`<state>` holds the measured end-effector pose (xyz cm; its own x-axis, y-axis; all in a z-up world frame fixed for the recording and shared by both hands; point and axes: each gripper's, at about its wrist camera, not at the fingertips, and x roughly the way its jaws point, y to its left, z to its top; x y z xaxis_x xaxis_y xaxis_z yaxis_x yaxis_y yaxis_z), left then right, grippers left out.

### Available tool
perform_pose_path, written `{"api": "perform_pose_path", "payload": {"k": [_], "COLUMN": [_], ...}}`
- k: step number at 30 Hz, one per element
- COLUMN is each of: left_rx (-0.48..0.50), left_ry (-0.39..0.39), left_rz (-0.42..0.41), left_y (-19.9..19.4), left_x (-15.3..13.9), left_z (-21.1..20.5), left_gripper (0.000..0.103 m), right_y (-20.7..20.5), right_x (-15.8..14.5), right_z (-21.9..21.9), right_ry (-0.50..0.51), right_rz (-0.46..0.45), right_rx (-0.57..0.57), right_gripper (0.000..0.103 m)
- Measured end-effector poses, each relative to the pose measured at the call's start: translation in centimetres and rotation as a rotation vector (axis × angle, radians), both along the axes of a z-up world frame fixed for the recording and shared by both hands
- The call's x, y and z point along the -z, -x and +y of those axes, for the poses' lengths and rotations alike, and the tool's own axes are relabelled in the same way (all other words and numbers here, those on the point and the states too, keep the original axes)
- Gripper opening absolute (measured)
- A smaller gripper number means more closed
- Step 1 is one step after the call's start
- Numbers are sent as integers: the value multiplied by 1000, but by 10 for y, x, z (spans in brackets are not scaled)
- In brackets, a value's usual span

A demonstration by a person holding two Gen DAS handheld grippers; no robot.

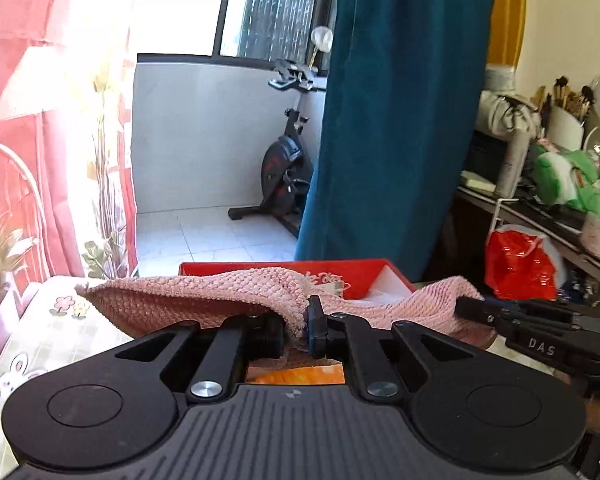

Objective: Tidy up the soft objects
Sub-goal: 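Lift the pink towel with both grippers and carry it over the box, then lower the pink towel into the box and open both grippers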

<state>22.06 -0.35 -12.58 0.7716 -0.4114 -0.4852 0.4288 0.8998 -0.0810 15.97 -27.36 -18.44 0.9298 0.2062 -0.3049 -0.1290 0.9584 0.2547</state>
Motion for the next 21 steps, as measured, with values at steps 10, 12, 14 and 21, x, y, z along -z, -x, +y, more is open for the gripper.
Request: {"api": "perform_pose_path", "payload": {"k": [10,12,14,21], "left_rx": [75,57,43,31], "left_ry": [-122,-133,-125,-161], "left_rz": [301,328,350,346], "left_y": [-63,-71,-78,-78], "left_x": [65,74,81,90], "left_z": [-32,-34,-32,-41], "left_gripper": [12,12,12,14], "right_y": [-49,-54,-61,-74], "right_x": [43,51,56,69], "right_z": [9,15,19,22], "right_ry": [-29,-17,-10,-89], "right_rz": [138,180,218,319], "right_rx": [-87,-87,-77,-23], "right_gripper": [10,10,10,11]}}
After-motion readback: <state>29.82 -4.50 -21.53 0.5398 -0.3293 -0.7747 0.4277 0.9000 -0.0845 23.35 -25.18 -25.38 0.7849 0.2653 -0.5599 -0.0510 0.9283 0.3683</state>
